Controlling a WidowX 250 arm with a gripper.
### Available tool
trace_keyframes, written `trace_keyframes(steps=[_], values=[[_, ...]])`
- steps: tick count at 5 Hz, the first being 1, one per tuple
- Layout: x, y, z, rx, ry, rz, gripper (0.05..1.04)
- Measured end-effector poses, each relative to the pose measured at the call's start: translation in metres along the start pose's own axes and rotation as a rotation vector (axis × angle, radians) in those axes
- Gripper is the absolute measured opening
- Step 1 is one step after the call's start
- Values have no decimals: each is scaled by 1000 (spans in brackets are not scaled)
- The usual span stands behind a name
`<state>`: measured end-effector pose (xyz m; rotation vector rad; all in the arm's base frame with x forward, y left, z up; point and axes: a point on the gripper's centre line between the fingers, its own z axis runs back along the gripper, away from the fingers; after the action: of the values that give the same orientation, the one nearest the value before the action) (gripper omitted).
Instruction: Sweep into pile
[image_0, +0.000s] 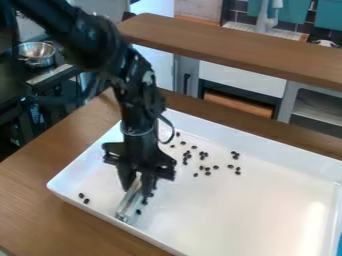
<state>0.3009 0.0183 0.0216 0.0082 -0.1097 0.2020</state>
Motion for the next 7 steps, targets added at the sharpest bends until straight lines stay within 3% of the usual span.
trace_keyframes(steps=[1, 2, 3, 4, 5, 7], values=[[-9, -38, 21, -147, 70, -77, 365], [12, -92, 50, -272, 108, -151, 365], [23, -139, 49, -343, 115, -53, 365], [24, -188, 44, -375, 109, -51, 365], [22, -225, 33, -376, 72, -38, 365], [49, -209, -12, -295, 36, 32, 365]])
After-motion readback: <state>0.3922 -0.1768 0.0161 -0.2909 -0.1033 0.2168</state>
